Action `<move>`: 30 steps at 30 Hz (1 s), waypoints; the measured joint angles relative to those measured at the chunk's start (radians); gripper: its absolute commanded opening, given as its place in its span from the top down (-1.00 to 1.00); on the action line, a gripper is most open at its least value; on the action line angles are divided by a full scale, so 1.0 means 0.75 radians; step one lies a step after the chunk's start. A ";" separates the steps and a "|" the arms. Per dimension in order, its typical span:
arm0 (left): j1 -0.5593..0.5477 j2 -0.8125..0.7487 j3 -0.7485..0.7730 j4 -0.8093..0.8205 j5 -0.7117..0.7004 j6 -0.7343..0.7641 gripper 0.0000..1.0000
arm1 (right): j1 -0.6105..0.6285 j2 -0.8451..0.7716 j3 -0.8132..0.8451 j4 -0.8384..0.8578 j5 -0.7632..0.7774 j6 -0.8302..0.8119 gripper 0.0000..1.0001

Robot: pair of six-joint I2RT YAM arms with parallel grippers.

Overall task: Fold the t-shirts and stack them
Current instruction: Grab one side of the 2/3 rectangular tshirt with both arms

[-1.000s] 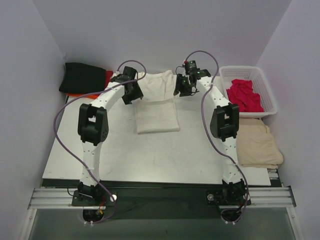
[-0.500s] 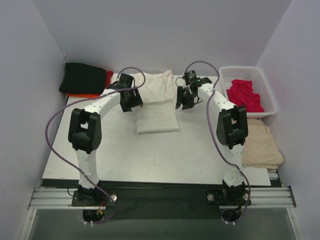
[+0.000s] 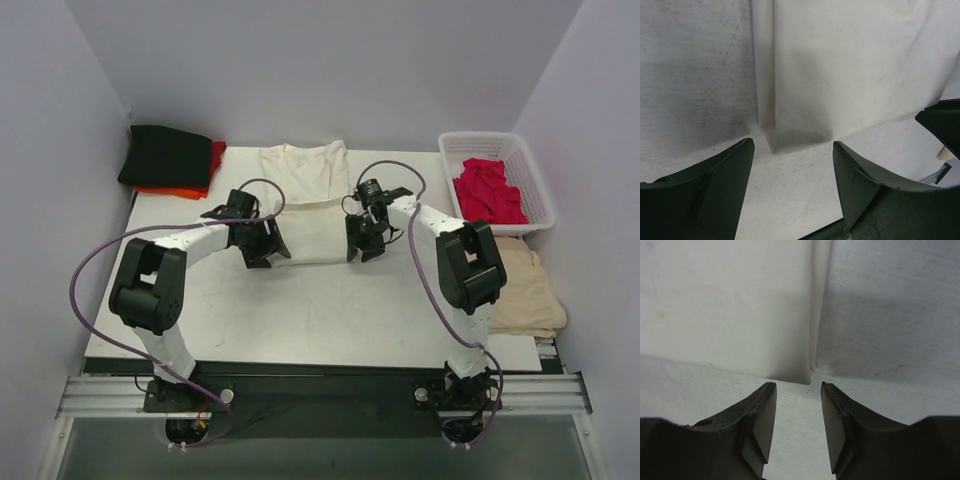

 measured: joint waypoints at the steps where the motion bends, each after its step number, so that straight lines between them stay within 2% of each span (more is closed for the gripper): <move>1: 0.001 -0.002 -0.023 0.025 0.016 -0.009 -0.50 | -0.001 -0.005 -0.026 0.020 0.000 0.003 0.18; 6: 0.001 -0.003 -0.092 0.111 0.050 -0.052 -0.50 | -0.012 -0.022 -0.109 0.083 0.000 0.003 0.21; 19: 0.003 -0.030 -0.156 0.211 0.003 -0.123 -0.48 | -0.022 -0.035 -0.113 0.193 0.011 -0.013 0.26; 26: 0.004 -0.036 -0.189 0.290 -0.011 -0.152 -0.37 | -0.029 -0.035 -0.114 0.222 0.004 -0.012 0.41; 30: 0.008 -0.035 -0.200 0.319 -0.011 -0.161 -0.20 | -0.033 -0.035 -0.116 0.247 -0.017 -0.012 0.51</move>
